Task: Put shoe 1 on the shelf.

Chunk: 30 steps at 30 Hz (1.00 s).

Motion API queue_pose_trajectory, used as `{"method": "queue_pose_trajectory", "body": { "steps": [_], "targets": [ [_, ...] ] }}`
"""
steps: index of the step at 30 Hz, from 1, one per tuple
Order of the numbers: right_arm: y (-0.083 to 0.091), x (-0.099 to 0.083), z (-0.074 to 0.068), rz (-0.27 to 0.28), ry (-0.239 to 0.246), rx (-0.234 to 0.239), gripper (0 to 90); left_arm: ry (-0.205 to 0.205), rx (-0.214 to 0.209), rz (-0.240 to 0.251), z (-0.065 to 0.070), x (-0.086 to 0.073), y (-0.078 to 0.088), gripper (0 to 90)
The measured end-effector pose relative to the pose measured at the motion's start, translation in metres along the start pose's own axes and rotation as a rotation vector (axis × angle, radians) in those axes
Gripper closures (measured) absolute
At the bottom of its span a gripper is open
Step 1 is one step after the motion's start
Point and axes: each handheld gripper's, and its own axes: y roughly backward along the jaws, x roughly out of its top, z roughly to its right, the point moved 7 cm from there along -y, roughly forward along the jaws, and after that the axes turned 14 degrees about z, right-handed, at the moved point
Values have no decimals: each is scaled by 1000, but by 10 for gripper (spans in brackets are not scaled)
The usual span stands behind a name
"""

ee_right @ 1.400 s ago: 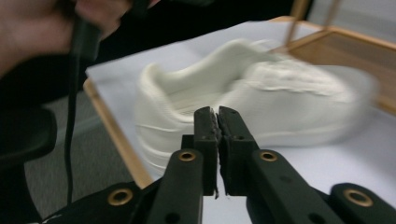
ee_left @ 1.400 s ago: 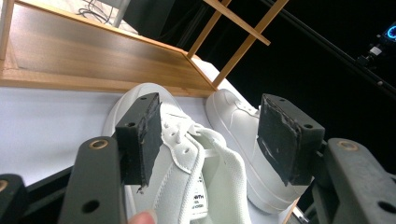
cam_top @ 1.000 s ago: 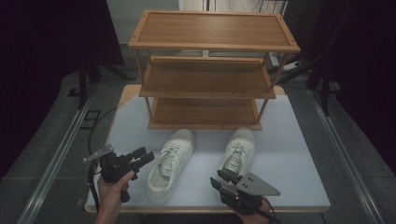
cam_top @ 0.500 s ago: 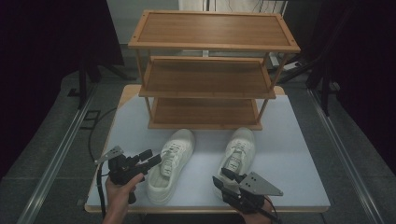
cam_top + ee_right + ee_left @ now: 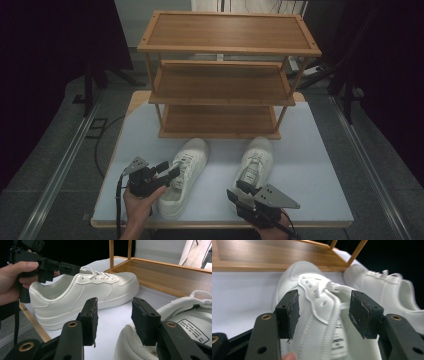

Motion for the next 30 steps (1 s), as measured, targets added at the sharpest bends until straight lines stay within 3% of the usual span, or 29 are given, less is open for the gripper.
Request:
{"method": "queue_pose_trajectory", "body": {
  "steps": [7,10,16,26,30],
  "targets": [
    [-1,-2,0,-4,2,-2,555,-56,31,-49,-3,-9,-12,420],
    [-1,-2,0,-4,2,-5,555,-61,49,-36,-5,-8,-14,435],
    [-1,-2,1,1,3,-15,552,-36,38,-31,-8,-10,-15,562],
    [-1,-3,3,5,3,-31,552,-9,66,-1,-13,-9,-11,781],
    [-1,-3,3,6,9,-33,552,43,43,30,-17,-8,-8,806]
  ]
}}
